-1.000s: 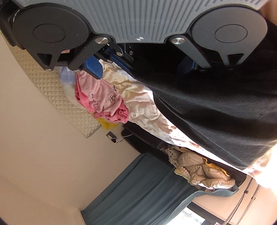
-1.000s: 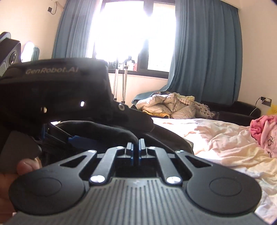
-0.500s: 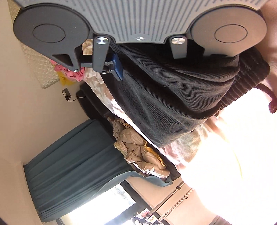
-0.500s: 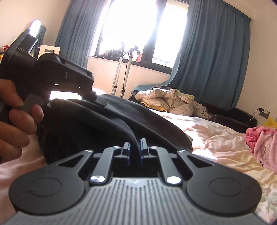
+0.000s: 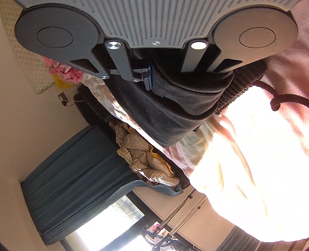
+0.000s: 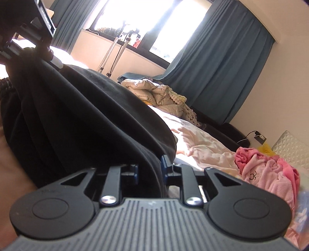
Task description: Fold clothes
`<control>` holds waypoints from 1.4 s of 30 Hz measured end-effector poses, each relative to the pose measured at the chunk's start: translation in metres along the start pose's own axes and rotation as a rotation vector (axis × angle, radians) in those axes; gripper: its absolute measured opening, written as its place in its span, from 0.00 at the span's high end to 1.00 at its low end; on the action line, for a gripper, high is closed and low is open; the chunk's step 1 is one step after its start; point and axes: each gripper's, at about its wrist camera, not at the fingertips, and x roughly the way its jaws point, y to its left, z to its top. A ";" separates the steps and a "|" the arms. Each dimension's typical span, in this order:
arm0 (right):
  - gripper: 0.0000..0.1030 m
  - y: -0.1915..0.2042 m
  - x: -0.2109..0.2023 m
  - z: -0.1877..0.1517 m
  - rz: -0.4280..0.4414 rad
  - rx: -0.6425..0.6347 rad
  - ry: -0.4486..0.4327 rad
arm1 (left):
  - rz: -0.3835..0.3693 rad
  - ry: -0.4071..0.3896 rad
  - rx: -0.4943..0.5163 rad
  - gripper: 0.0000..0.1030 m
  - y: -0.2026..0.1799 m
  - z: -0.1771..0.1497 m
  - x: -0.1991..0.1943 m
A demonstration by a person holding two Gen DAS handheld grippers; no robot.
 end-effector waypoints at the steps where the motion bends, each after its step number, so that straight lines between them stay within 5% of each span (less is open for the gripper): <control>1: 0.78 -0.003 0.010 -0.006 0.017 0.017 0.036 | 0.011 0.013 -0.017 0.89 0.005 -0.001 0.000; 12: 0.73 -0.018 0.017 -0.014 0.108 0.178 0.065 | 0.000 0.029 -0.042 0.86 0.019 -0.004 -0.015; 15: 0.73 -0.026 -0.002 -0.006 0.143 0.221 0.068 | 0.019 0.025 -0.033 0.65 0.015 -0.007 -0.034; 17: 0.72 -0.031 -0.019 -0.003 0.167 0.252 0.060 | 0.002 0.036 -0.048 0.41 0.019 -0.010 -0.050; 19: 0.69 -0.038 -0.031 -0.002 0.207 0.301 0.048 | 0.030 0.027 -0.058 0.30 0.022 -0.012 -0.061; 26: 0.56 -0.051 -0.083 0.003 0.314 0.508 -0.065 | 0.061 0.019 -0.107 0.13 0.027 -0.021 -0.080; 36: 0.52 -0.076 -0.076 -0.011 0.319 0.747 -0.033 | 0.119 -0.005 -0.174 0.06 0.035 -0.031 -0.073; 42: 0.48 -0.098 -0.061 -0.030 0.367 1.008 -0.016 | 0.052 -0.015 -0.260 0.06 0.044 -0.032 -0.068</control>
